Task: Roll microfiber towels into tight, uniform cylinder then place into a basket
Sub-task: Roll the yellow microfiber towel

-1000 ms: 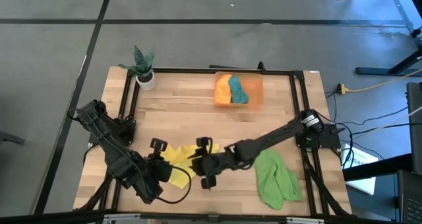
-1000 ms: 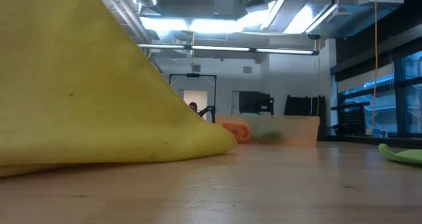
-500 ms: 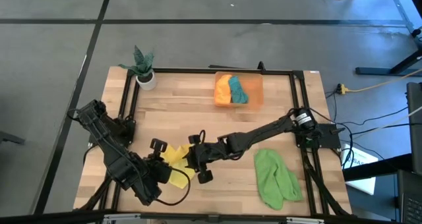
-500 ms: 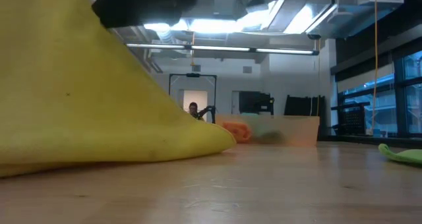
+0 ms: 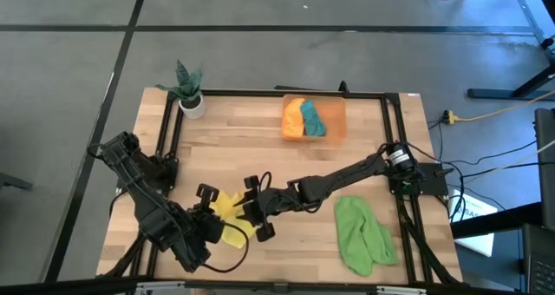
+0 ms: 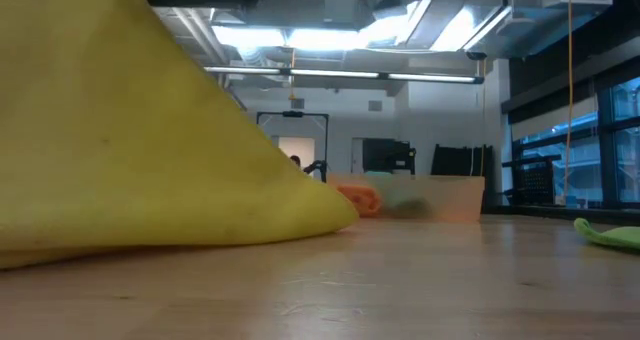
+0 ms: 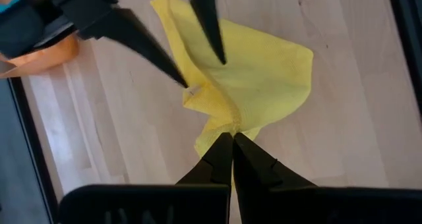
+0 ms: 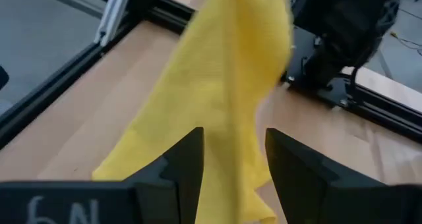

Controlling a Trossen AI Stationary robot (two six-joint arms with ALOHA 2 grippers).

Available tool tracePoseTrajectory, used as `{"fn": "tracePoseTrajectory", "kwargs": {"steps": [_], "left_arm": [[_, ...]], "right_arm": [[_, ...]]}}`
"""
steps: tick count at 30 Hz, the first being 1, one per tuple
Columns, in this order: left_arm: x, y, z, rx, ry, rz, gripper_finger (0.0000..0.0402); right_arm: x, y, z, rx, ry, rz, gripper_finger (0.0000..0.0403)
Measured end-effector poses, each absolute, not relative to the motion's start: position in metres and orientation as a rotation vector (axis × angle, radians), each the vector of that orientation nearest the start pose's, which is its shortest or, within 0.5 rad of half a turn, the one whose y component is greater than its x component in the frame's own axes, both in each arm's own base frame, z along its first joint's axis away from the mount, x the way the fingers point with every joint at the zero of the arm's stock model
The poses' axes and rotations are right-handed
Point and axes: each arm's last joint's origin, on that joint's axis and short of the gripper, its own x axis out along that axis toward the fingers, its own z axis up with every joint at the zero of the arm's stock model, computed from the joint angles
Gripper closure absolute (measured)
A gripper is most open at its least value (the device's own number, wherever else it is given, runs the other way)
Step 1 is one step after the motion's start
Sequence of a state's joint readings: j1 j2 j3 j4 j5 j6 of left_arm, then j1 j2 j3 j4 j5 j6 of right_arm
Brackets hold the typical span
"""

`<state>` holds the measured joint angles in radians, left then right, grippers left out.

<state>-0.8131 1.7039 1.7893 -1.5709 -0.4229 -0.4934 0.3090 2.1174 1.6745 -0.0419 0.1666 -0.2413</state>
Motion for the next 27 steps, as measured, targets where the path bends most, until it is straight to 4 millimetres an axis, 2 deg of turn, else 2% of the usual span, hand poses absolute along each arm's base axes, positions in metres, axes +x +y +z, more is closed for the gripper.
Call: {"fn": "tracePoseTrajectory", "kwargs": {"steps": [3,8,14,22,27], "left_arm": [[0.216,-0.211,0.352,0.439,1.221,-0.006,0.0401],[0.216,-0.211,0.352,0.445,1.219,-0.009,0.0401],[0.213,-0.207,0.358,0.436,1.199,-0.009,0.0401],[0.205,-0.198,0.370,0.418,1.153,-0.006,0.0401],[0.198,-0.190,0.381,0.389,1.124,-0.015,0.0402]], "right_arm": [[0.469,0.142,0.233,-0.311,0.456,0.235,0.0240],[0.471,0.138,0.219,-0.291,0.507,0.300,0.0240],[0.463,0.136,0.207,-0.254,0.663,0.332,0.0240],[0.446,0.144,0.189,-0.172,0.864,0.363,0.0240],[0.438,0.150,0.177,-0.132,0.912,0.350,0.0240]]}}
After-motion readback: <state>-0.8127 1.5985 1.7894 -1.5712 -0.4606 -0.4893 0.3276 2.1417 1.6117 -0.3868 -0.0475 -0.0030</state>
